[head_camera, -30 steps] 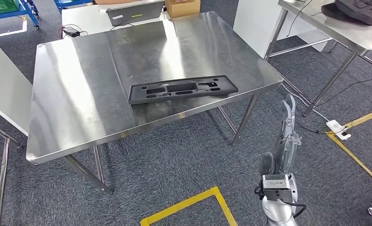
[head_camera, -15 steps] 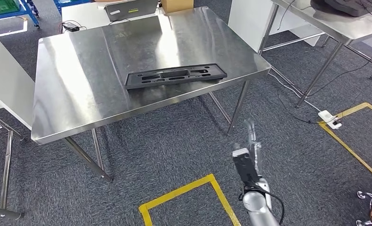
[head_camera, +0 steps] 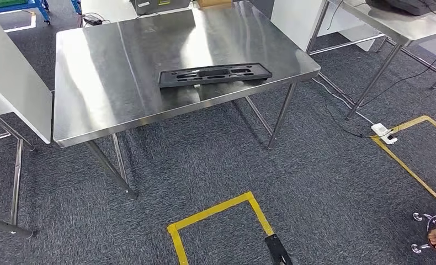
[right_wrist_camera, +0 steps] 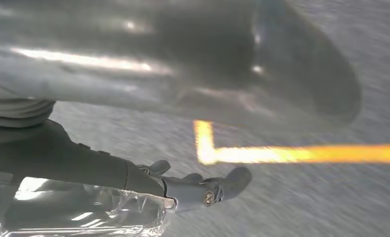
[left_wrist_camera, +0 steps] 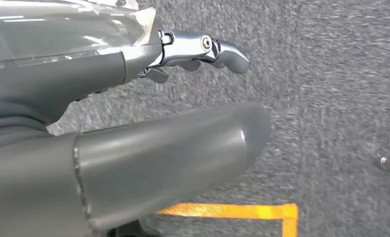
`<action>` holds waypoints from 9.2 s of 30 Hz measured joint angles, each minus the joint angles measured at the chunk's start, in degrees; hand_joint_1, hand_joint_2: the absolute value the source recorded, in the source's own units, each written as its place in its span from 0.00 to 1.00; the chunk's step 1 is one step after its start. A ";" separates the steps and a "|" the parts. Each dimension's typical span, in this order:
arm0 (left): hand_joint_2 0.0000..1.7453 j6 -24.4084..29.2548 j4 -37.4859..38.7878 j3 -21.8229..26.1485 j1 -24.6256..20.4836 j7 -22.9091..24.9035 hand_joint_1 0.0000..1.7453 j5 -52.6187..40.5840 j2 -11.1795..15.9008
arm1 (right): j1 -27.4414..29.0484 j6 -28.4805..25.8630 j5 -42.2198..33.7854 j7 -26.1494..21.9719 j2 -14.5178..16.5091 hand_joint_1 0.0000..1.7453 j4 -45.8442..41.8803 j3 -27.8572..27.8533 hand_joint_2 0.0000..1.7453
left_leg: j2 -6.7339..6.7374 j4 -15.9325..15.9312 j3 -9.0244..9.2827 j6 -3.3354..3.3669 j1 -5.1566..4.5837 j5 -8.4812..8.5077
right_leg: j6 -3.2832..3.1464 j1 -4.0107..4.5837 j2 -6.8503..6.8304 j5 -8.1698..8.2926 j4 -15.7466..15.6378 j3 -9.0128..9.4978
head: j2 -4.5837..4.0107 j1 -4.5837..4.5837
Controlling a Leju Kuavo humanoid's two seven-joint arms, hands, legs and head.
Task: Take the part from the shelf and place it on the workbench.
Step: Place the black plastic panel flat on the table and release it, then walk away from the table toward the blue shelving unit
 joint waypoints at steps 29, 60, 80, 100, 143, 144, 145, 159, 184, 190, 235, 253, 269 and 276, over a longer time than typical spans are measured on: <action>0.00 4.34 1.86 3.84 0.85 4.18 0.00 -0.09 -0.41 | 2.29 -2.35 -3.47 -4.37 0.14 0.00 11.02 -5.23 0.00 | -1.50 -0.94 -2.65 1.39 -0.44 2.87 | 0.71 0.08 3.67 -2.41 -1.07 3.08 | 0.00 0.35; 0.00 6.15 2.25 4.00 0.81 3.55 0.00 -1.43 -0.72 | 2.56 -1.24 -3.64 -5.58 0.28 0.00 11.62 -7.85 0.00 | -1.77 -1.62 -2.55 1.87 -0.63 3.24 | 0.34 0.35 5.87 -2.43 -1.12 2.59 | 0.00 0.48; 0.00 10.61 2.80 4.98 0.85 11.67 0.00 -1.45 -2.40 | 3.14 -0.34 -2.57 -2.44 0.38 0.00 12.00 -8.39 0.00 | 0.65 12.03 -7.73 0.13 -0.30 -5.51 | -1.06 -0.13 1.31 -1.84 -1.84 3.12 | 0.00 0.32; 0.00 10.67 2.80 5.77 0.85 12.02 0.00 -0.76 -3.48 | 2.98 0.77 -0.75 -0.89 -0.09 0.00 12.25 -8.08 0.00 | 4.12 -2.33 -1.45 2.99 -0.93 2.80 | 2.40 -0.30 -0.28 -4.08 4.91 -0.37 | 0.00 0.84; 0.00 11.66 2.29 8.10 0.75 12.85 0.00 -1.11 -4.39 | 2.54 1.37 4.07 3.10 1.11 0.00 12.25 -4.63 0.00 | 0.41 14.83 -8.71 0.45 -0.25 -5.81 | -0.88 0.14 2.78 -1.56 -1.19 2.50 | 0.00 0.52; 0.00 11.64 2.29 8.10 0.77 12.89 0.00 -1.17 -4.39 | 2.66 1.35 3.98 3.10 1.09 0.00 12.25 -4.63 0.00 | 0.30 12.95 -7.98 0.54 -0.22 -4.09 | -0.87 0.18 3.47 -1.56 -1.10 2.54 | 0.00 0.51; 0.00 11.60 2.29 8.11 0.76 12.96 0.00 -1.30 -4.39 | 2.73 1.30 3.88 3.11 1.08 0.00 12.25 -4.64 0.00 | -0.23 9.32 -6.37 0.64 -0.13 -1.78 | -0.84 0.18 4.18 -1.58 -0.93 2.55 | 0.00 0.51; 0.00 11.54 2.25 8.12 0.65 13.46 0.00 -2.08 -4.65 | 3.45 0.61 4.31 3.07 1.05 0.00 12.25 -4.68 0.00 | 3.40 -0.96 -2.56 3.47 -0.89 2.71 | 1.58 0.15 1.53 -7.23 14.36 -5.76 | 0.00 0.99; 0.00 12.16 2.04 9.34 0.50 11.95 0.00 -2.16 -4.31 | 2.97 -1.13 5.78 3.59 1.67 0.00 12.25 -5.15 0.00 | -0.71 -1.09 -2.63 3.24 -0.72 3.18 | 0.61 0.51 4.65 -3.10 2.84 -0.62 | 0.00 0.82; 0.00 12.22 2.03 9.87 0.56 11.59 0.00 -2.12 -4.26 | 2.81 -1.07 6.47 3.77 1.85 0.00 12.25 -5.16 0.00 | 3.55 -1.21 -2.79 3.58 -0.92 3.19 | 1.65 0.15 1.33 -7.07 13.30 -5.15 | 0.00 1.06; 0.00 10.87 1.84 9.90 0.98 12.61 0.00 -5.25 -4.43 | 4.03 -1.81 6.74 3.61 1.09 0.00 12.22 -8.31 0.00 | 0.33 14.65 -9.48 0.52 -0.27 -4.33 | -1.37 0.17 2.95 -1.68 -1.83 3.91 | 0.00 1.41; 0.00 11.45 1.87 10.67 0.84 12.68 0.00 -5.15 -4.63 | 4.02 -1.83 7.88 3.75 0.97 0.00 12.24 -8.46 0.00 | 4.25 -0.53 -3.47 2.81 -0.45 3.51 | 2.30 0.18 -0.40 -5.32 6.13 -0.73 | 0.00 1.71; 0.00 11.42 1.92 11.34 0.94 12.57 0.00 -5.10 -4.70 | 3.45 -1.63 8.42 4.29 1.10 0.00 12.22 -8.49 0.00 | -1.68 3.71 -4.66 0.46 0.11 2.01 | -1.05 0.25 5.16 -2.03 -0.80 3.58 | 0.00 1.03; 0.00 11.03 1.90 11.37 0.68 12.53 0.00 -5.21 -4.74 | 3.46 -2.13 9.46 4.55 1.02 0.00 12.22 -8.41 0.00 | -0.74 -0.69 -3.14 2.63 -0.43 3.60 | 0.71 0.47 4.39 -3.84 2.78 0.57 | 0.00 1.14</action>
